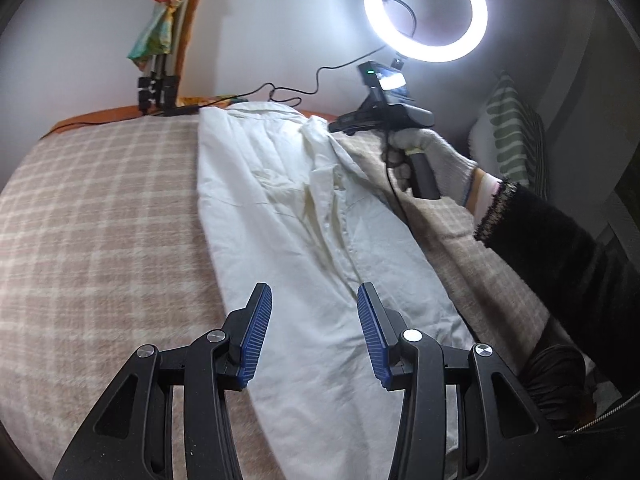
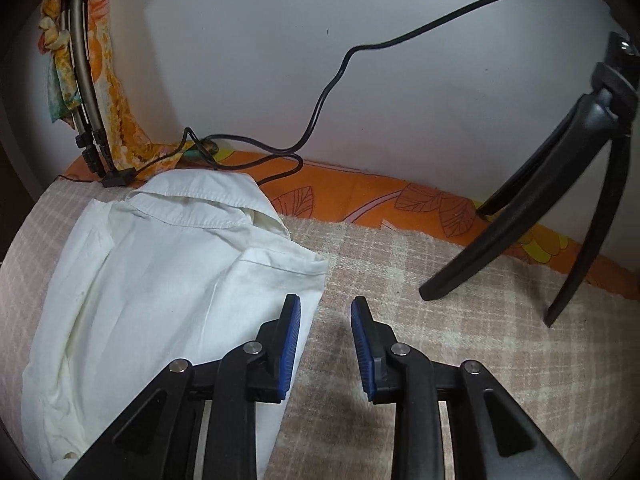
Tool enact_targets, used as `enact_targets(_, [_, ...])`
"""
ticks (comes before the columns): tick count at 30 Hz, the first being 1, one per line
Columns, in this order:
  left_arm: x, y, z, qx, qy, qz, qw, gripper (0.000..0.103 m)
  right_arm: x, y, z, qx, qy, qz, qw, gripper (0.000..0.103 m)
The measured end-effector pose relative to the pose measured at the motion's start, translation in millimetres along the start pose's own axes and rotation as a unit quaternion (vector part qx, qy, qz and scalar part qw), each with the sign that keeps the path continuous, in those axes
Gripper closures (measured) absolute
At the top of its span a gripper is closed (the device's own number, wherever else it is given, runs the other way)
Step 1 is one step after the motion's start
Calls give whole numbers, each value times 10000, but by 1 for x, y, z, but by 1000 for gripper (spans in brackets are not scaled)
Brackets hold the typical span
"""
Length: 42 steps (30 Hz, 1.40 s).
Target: Fold small clothes
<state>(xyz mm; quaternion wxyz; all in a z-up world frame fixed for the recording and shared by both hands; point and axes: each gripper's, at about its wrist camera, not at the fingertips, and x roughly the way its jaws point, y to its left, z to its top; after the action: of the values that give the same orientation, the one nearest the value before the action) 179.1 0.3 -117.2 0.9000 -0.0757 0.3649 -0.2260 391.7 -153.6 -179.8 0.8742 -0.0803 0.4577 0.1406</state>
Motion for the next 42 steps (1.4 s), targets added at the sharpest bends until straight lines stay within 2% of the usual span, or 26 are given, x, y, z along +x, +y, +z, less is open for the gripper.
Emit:
enact_targets(3, [-10,9,-11,-156,9,30,9999,61,-39,2,-9,163,-195,258,9993,74])
enact_targets(7, [-16,16,-26,-242,153,3,9996,61,-95,15,-36,74,-328,500,9982,73])
enact_targets(12, [-24,30,-54,-583,420,-195,9972,61,-170,31,-100,40,-294,667,9973,71])
enact_targets(14, [-25,32,-65,-565,507,-218,9969,61,-195,33,-133,152,-234,886,9957,71])
enact_targets(18, [-21,38,-88,-648,767,-272,9946,61,-228,39,-199,255,-48,1123,9933,70])
enact_targets(20, [-20,41,-97,-757,789,-335,9934,61,-231,43,-227,341,56,1284,9911,70])
enact_targets(23, [-25,32,-99,-462,722,-131,9962,61,-227,53,-264,424,324,1514,9870,68])
enact_targets(25, [-29,24,-108,-161,639,137,9977,61,-219,63,-280,301,517,1492,9870,69])
enact_targets(28, [-32,1,-125,587,513,541,9955,60,-215,78,-296,26,665,1385,9881,69])
enact_targets(32, [-42,-3,-142,758,447,556,9946,60,-217,85,-322,-217,792,1200,9894,70])
enact_targets(35, [-48,-3,-147,854,484,544,9937,60,-226,86,-334,-309,674,1129,9908,70])
enact_targets(37, [-51,3,-145,549,544,321,9965,60,-232,81,-340,-123,652,1251,9899,70])
enact_targets(39, [-54,16,-140,-98,582,-144,9982,60,-233,70,-344,224,655,1559,9853,69])
enact_targets(42, [-52,32,-139,-910,671,-666,9914,60,-231,58,-347,605,709,1996,9754,68])
